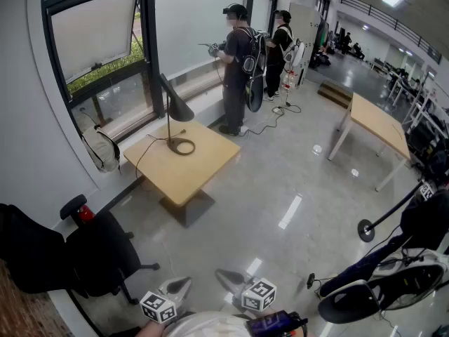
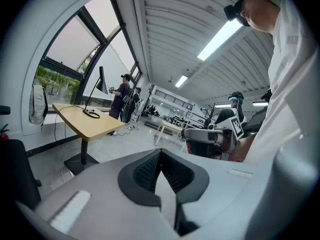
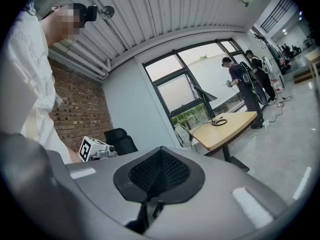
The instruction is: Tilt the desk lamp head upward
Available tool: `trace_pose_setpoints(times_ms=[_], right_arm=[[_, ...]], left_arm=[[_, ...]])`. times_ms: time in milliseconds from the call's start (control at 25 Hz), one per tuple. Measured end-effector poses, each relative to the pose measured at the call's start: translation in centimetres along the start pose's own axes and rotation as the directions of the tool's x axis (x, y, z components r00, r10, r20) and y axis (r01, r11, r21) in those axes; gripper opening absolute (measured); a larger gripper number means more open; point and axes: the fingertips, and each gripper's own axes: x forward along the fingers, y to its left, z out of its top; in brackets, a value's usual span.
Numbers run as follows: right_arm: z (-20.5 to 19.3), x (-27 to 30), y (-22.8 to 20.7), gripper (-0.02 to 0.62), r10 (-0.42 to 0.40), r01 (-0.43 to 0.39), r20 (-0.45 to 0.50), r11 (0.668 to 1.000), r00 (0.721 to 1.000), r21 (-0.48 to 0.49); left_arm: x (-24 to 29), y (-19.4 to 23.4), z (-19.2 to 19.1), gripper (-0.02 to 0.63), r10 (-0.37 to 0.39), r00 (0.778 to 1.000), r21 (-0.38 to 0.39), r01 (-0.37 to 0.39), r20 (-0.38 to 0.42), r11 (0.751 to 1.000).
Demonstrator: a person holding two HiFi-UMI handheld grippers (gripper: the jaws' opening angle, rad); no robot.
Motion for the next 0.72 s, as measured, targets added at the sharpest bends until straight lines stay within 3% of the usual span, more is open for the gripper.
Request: trace_pose_setpoints(times_ms=[520, 720], right_arm=[[-1.2, 0.2, 2.2, 0.012, -0.012, 0.012, 0.066, 1.0, 0.998, 0.0], [0.6, 1.1, 0.7, 0.012, -0.002, 0.009, 0.068, 0.995, 0.998, -0.098]], left_arm=[[-2.8, 1.0, -0.9, 0.0, -0.016, 1.0, 0.007, 0.016, 0.019, 1.0], [-1.3, 2.0, 2.0, 0.0, -0.018, 0.997, 0.067, 0.013, 0.081, 0.998]])
